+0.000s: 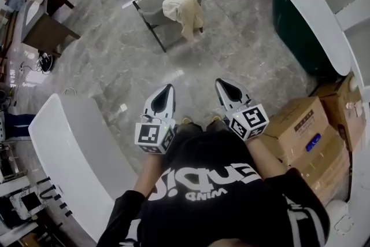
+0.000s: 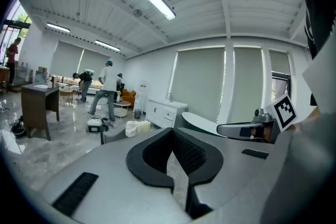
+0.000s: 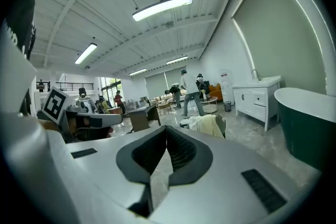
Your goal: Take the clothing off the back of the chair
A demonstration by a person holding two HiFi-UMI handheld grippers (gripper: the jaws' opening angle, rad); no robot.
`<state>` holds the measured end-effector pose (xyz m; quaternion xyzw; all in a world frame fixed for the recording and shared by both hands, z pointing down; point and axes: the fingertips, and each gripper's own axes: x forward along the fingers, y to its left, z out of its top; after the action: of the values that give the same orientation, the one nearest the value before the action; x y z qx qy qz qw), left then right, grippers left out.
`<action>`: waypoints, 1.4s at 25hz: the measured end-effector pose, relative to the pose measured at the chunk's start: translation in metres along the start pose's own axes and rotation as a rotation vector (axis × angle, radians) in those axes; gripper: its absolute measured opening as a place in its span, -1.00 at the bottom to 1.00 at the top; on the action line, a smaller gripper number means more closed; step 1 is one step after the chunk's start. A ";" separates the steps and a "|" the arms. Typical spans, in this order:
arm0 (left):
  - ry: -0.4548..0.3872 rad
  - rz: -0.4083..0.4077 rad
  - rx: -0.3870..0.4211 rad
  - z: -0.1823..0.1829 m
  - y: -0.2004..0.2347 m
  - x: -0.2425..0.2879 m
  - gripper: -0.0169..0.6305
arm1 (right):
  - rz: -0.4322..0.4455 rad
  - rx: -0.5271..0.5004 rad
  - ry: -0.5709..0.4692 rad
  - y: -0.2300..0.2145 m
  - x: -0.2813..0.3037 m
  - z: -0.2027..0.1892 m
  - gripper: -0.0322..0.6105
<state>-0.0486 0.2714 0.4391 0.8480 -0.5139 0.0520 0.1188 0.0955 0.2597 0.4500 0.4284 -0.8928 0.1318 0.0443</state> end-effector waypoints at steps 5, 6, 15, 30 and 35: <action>-0.003 -0.034 -0.001 0.003 0.013 0.000 -0.91 | -0.042 -0.003 0.001 0.006 0.008 -0.010 -0.86; -0.007 -0.039 -0.004 0.004 0.016 0.001 -0.91 | -0.056 0.002 -0.002 0.005 0.009 -0.012 -0.86; -0.012 -0.086 -0.003 0.003 0.051 0.041 -0.91 | -0.102 -0.015 -0.010 -0.006 0.045 -0.006 -0.86; -0.010 -0.061 -0.009 0.045 0.123 0.172 -0.91 | -0.052 -0.029 -0.008 -0.093 0.173 0.038 -0.86; -0.019 -0.036 -0.037 0.074 0.141 0.217 -0.91 | -0.037 -0.021 -0.016 -0.130 0.212 0.064 -0.86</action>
<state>-0.0747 0.0036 0.4340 0.8552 -0.5006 0.0321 0.1307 0.0656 0.0046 0.4549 0.4456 -0.8863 0.1183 0.0439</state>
